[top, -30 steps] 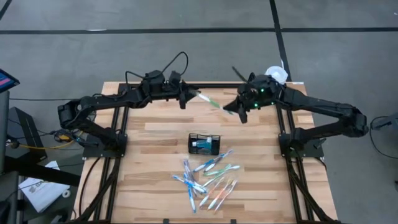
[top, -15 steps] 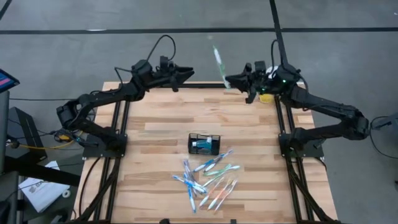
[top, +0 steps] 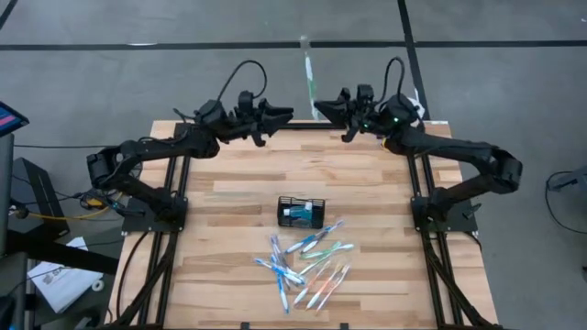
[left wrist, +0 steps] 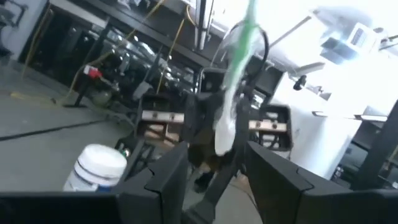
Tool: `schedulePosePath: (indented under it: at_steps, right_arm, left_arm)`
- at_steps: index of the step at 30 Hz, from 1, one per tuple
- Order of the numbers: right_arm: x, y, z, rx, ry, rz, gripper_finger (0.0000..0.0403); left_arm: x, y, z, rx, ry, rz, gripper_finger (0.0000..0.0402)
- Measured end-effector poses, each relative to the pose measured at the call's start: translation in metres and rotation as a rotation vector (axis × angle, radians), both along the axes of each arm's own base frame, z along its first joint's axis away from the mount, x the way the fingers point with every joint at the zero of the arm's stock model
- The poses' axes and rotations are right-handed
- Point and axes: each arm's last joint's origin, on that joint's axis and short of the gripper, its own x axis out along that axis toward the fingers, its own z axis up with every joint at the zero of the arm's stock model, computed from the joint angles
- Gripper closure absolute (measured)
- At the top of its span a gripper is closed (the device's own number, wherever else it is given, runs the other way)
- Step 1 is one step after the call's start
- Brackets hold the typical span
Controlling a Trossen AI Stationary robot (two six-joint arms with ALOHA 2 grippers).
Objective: Pick & Place toothbrushing station
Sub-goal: Put the green toothbrush into the black wire organizer
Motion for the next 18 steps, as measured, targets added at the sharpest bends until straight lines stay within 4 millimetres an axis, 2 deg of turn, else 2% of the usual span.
schedulePosePath:
  at_steps: [7, 18]
  right_arm:
    - [0.014, 0.008, 0.013, -0.039, -0.021, 0.058, 0.0403]
    - [0.049, 0.001, 0.017, -0.037, 0.027, 0.132, 0.0403]
  left_arm:
    - [0.002, 0.000, -0.002, 0.010, 0.005, -0.026, 0.0247]
    - [0.006, -0.014, 0.000, 0.068, -0.001, -0.123, 0.0247]
